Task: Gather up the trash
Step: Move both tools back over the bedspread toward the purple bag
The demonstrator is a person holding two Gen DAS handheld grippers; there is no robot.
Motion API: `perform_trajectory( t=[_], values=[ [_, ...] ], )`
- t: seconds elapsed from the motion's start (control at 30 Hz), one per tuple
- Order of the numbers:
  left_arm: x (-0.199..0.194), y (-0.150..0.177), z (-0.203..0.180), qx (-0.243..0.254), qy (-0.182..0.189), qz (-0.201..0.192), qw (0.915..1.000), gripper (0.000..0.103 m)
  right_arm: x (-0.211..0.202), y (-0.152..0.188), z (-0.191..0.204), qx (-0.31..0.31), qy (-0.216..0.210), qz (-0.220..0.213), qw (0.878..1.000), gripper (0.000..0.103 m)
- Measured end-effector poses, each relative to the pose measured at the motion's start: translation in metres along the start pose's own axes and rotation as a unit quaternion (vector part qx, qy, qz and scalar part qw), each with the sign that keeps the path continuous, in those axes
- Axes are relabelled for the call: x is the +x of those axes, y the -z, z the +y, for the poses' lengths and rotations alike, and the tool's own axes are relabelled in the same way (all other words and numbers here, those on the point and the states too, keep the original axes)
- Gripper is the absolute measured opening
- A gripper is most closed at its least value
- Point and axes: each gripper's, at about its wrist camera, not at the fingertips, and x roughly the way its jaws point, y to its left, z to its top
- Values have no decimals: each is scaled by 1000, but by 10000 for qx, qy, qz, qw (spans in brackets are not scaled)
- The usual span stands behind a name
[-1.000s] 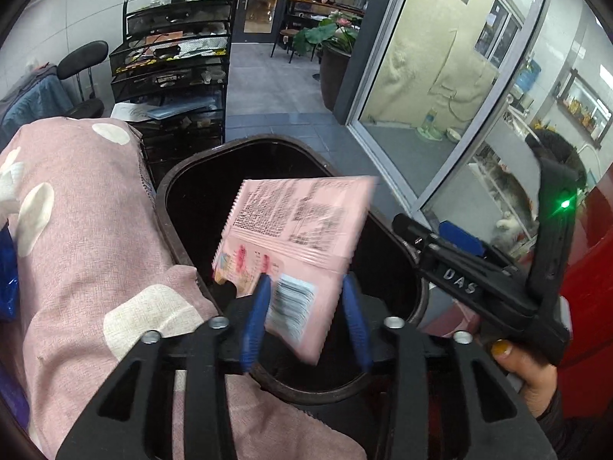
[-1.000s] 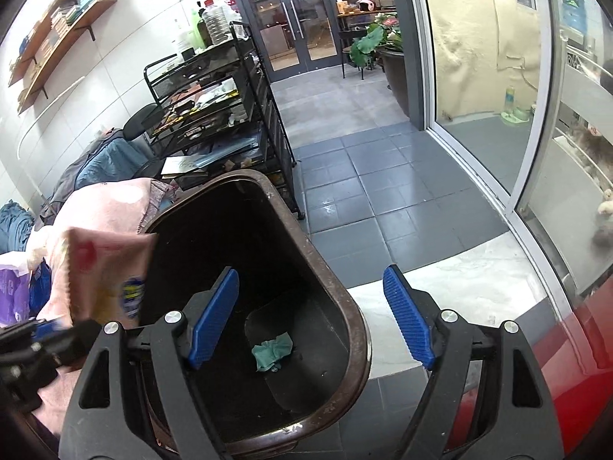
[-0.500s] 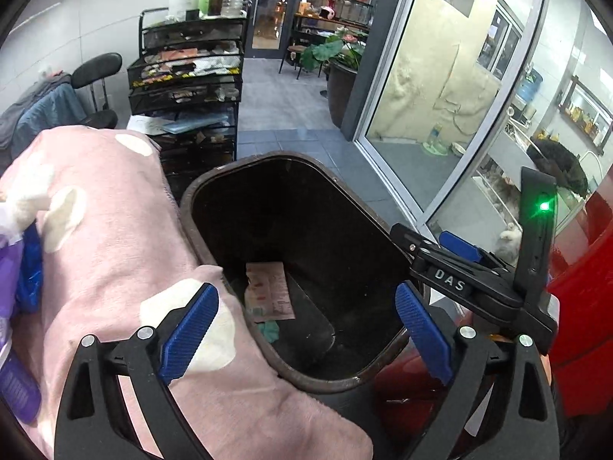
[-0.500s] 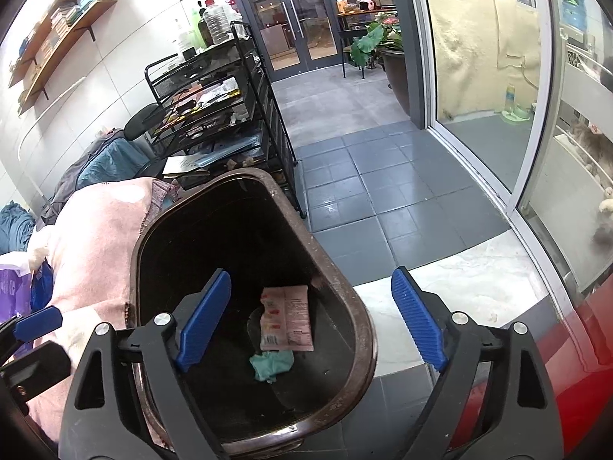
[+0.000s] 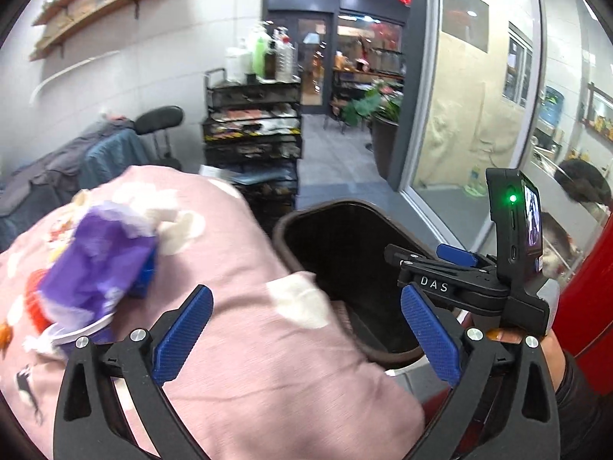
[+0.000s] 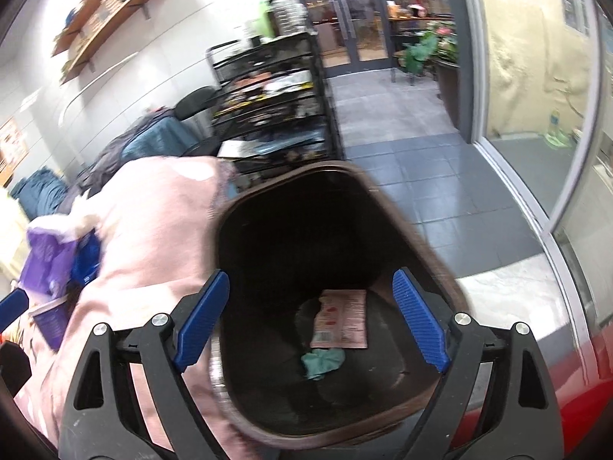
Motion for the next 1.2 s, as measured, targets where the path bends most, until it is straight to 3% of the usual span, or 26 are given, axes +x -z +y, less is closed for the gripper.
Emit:
perform_trajectory(
  t=[0.33, 0.63, 1.0, 1.13, 1.2],
  values=[
    [-28, 32, 52, -497, -719, -109, 9961, 98, -10, 8, 79, -774, -803, 28, 9938, 88],
    [-51, 68, 125, -1073, -1434, 60, 9838, 98, -13, 23, 144, -1485, -1445, 132, 9782, 88],
    [-67, 87, 196, -1700, -1786, 124, 9691, 97, 1, 16, 198, -1639, -2083, 389, 9635, 88],
    [-70, 87, 208, -1801, -1792, 107, 9671, 97, 16, 4, 215, -1688, -2017, 296, 9643, 87],
    [-69, 87, 210, -1770, -1800, 113, 9675, 97, 23, -6, 224, -1757, -2025, 210, 9632, 82]
  ],
)
